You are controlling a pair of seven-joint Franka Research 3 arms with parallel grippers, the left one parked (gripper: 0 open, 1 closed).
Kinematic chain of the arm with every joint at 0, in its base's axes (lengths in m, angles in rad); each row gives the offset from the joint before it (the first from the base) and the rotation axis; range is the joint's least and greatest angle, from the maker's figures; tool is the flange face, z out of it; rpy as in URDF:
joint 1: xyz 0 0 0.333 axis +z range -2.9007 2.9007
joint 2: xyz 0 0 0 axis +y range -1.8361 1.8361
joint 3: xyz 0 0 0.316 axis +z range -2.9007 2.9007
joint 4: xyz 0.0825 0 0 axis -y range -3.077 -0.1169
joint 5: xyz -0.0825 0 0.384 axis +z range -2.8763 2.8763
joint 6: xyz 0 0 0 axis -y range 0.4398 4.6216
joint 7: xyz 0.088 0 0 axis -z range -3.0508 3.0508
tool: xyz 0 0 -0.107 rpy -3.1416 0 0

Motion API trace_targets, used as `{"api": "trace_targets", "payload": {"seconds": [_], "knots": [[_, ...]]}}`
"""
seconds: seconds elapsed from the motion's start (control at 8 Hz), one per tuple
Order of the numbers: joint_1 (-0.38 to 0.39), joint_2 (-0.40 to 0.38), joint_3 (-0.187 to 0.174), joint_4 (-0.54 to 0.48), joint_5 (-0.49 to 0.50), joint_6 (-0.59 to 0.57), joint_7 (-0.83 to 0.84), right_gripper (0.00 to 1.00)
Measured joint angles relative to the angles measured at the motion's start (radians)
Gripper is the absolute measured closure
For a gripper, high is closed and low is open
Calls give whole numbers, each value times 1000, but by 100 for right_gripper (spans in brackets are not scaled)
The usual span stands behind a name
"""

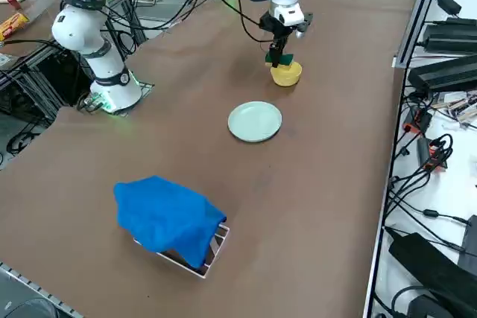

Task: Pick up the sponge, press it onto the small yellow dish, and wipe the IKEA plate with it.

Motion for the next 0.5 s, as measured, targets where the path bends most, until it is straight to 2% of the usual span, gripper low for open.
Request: {"api": "trace_targets", "payload": {"seconds": [0.5], "knots": [[0, 36, 1, 24, 54, -51, -4, 62]]}}
